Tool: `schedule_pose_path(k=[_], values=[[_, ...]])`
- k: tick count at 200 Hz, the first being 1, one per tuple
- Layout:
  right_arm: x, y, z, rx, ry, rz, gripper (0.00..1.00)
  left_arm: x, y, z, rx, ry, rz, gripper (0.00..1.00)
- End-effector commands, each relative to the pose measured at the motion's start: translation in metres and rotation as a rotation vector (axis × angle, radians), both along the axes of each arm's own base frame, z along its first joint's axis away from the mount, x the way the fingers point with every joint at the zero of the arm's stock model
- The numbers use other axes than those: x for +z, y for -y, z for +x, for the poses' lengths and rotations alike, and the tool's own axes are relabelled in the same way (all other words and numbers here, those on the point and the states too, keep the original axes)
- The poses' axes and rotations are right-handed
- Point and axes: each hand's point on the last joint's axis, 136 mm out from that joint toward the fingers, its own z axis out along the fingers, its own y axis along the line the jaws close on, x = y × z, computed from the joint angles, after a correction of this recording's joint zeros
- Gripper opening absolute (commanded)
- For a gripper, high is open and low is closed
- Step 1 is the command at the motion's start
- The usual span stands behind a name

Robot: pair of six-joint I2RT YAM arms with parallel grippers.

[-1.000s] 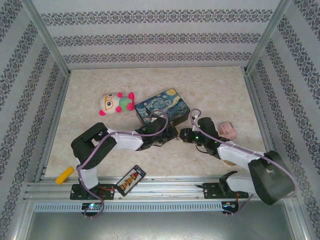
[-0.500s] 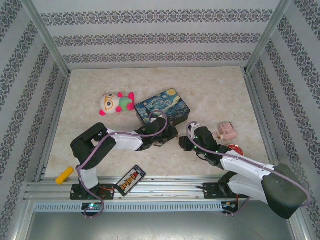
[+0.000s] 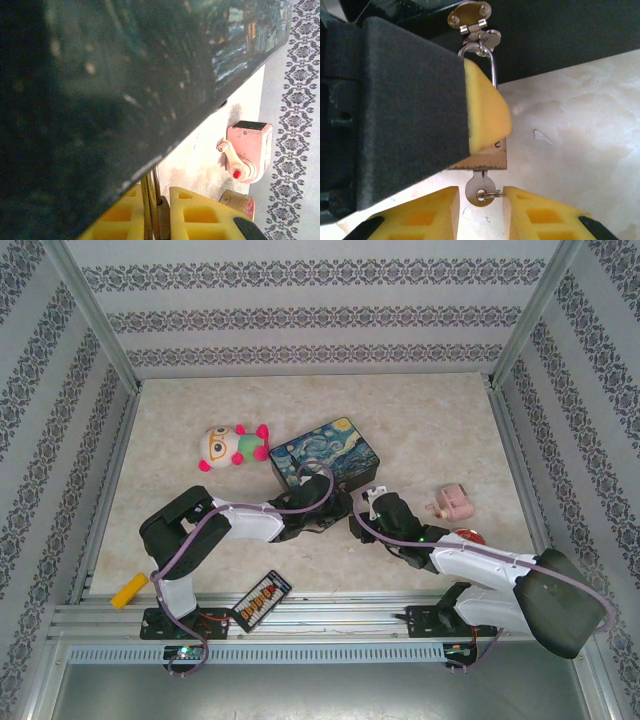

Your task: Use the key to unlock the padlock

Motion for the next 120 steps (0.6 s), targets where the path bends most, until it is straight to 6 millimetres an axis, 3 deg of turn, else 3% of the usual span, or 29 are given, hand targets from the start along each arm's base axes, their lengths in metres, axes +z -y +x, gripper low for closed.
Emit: schedule_pose_path(k=[1, 120], values=[[0.007, 0.000, 0.010, -0.009, 0.052, -0.042, 0.29, -0.008, -0.012, -0.001, 0.056, -0.084, -0.024, 0.04], [-0.001, -0.011, 0.014, 0.031, 0.065, -0.090, 0.29, -0.004, -0.010, -0.001, 0.046, -0.073, -0.031, 0.03]])
